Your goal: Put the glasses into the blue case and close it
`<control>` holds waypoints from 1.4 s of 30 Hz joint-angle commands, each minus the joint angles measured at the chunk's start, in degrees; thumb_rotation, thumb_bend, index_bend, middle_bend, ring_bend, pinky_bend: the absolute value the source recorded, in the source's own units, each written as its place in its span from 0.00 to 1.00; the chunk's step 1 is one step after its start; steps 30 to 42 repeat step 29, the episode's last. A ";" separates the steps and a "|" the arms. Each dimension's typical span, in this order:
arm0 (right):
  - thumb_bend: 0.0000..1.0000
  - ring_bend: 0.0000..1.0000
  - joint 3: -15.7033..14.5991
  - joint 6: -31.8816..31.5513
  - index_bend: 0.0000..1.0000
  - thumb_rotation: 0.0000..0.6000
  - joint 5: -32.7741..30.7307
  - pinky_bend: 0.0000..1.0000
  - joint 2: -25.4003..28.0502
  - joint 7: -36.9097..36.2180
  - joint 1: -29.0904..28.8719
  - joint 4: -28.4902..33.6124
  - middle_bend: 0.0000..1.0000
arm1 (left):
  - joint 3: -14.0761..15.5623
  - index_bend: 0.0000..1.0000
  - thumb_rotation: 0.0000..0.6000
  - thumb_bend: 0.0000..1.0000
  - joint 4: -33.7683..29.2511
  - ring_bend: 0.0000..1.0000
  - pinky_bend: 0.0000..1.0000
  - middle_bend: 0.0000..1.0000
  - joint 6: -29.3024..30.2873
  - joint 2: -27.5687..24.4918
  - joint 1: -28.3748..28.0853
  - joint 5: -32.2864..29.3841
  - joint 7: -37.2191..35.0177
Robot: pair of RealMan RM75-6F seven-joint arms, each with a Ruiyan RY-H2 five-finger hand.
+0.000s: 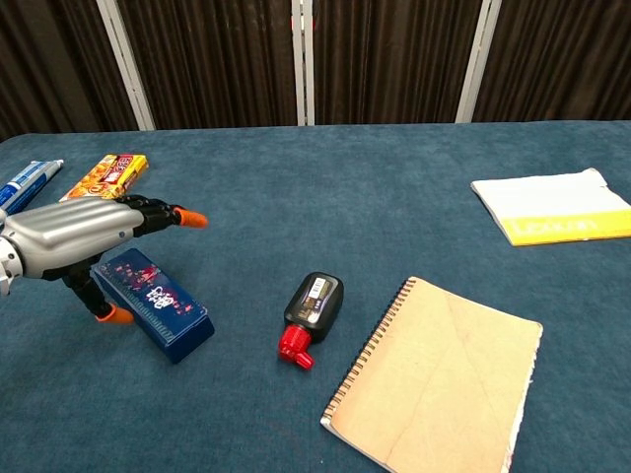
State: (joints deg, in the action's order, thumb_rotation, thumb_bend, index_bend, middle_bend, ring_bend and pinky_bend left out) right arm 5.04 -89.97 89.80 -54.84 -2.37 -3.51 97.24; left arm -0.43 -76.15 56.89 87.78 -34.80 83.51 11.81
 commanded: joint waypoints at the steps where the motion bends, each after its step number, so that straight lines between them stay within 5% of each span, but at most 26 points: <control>1: 0.00 0.00 -0.04 -0.09 0.00 1.00 0.17 0.00 0.09 -0.13 0.02 0.08 0.00 | -0.54 0.00 1.00 0.00 -2.59 0.00 0.00 0.00 1.91 -2.14 0.93 -0.15 -0.78; 12: 0.00 0.00 -0.06 -0.74 0.00 1.00 0.80 0.00 0.43 -1.66 0.18 -0.28 0.00 | -3.88 0.00 1.00 0.00 -20.01 0.00 0.00 0.00 20.83 -14.24 11.42 -3.61 5.01; 19: 0.00 0.00 0.09 -1.26 0.00 1.00 1.17 0.00 0.25 -2.62 0.16 -1.31 0.00 | -0.34 0.00 1.00 0.00 -25.98 0.00 0.00 0.00 32.06 -18.69 20.47 -1.28 7.16; 26: 0.00 0.00 -0.16 -2.08 0.00 1.00 2.01 0.00 0.41 -1.73 0.50 -1.22 0.00 | 1.90 0.00 1.00 0.00 -26.24 0.00 0.00 0.00 35.15 -19.00 24.54 1.50 4.81; 42: 0.00 0.00 -0.25 -2.53 0.00 1.00 2.40 0.00 0.50 -1.27 0.69 -1.03 0.00 | 1.69 0.00 1.00 0.00 -26.30 0.00 0.00 0.00 35.43 -19.20 25.00 2.03 4.43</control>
